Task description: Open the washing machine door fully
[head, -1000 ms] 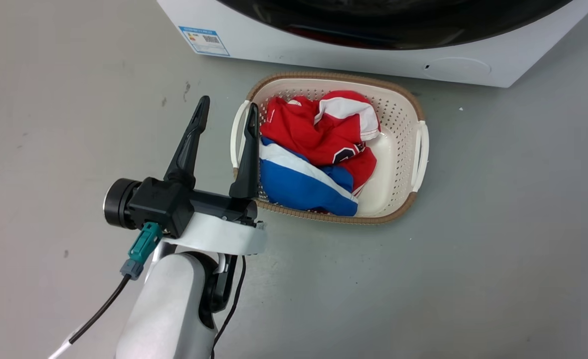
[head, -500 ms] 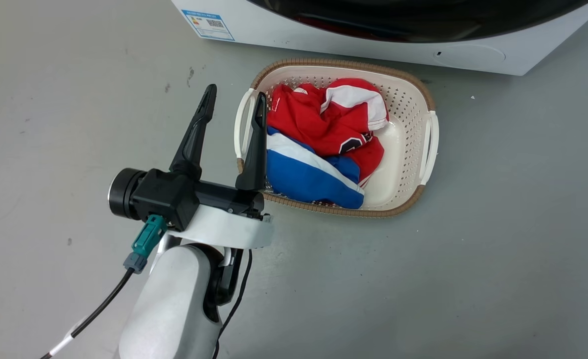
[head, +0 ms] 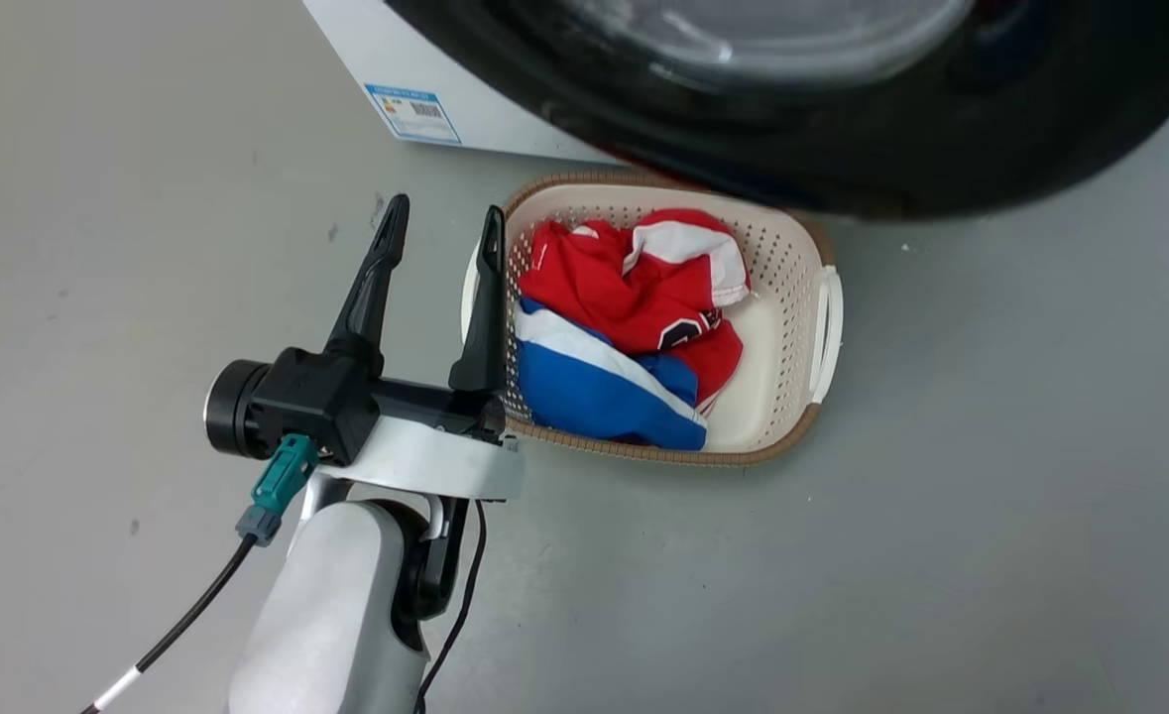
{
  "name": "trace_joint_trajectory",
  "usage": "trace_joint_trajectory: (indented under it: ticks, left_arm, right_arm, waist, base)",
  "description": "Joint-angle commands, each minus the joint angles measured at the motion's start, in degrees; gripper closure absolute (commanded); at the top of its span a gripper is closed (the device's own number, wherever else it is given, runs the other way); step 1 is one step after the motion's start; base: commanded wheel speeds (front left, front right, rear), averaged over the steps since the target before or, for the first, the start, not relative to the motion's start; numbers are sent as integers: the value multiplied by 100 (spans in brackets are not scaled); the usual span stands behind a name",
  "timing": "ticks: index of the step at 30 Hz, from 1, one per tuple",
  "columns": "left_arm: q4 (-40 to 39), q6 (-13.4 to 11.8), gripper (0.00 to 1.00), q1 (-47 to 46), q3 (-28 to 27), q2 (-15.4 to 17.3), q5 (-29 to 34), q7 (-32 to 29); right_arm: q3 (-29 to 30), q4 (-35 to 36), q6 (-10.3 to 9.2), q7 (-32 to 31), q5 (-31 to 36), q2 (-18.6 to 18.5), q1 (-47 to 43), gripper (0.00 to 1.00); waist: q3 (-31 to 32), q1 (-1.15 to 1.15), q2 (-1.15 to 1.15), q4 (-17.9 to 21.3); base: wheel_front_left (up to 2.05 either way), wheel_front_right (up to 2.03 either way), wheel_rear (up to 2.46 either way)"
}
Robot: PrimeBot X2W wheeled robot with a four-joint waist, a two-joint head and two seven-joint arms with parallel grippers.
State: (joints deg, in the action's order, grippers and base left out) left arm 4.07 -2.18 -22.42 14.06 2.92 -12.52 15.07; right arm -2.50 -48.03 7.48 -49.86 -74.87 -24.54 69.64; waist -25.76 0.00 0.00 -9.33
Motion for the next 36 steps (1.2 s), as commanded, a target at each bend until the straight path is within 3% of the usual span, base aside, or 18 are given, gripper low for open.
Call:
trace_joint_trajectory:
  ticks: [1,14,23,36]
  left_arm:
    - [32,19,0,87,-32,-5,12,16]
    - [438,313,0,711,-8,-5,85,16]
    - [646,503,0,1116,-40,-4,-14,16]
    - [760,590,0,1268,-4,-4,-125,15]
  right_arm:
    - [-57,87,2,-104,-40,142,-181,100]
    - [-92,1160,2,-689,-247,555,-1921,100]
    - [-125,1884,2,-832,-337,1152,-2972,100]
    - [-381,2458,2,-875,-351,1993,-3713,100]
  waist:
    - [129,0,0,16]
    - [1128,0,0,-119]
    - [1736,0,0,-196]
    - [1988,0,0,-242]
  base:
    - [0,0,0]
    - [0,0,0]
    - [0,0,0]
    - [0,0,0]
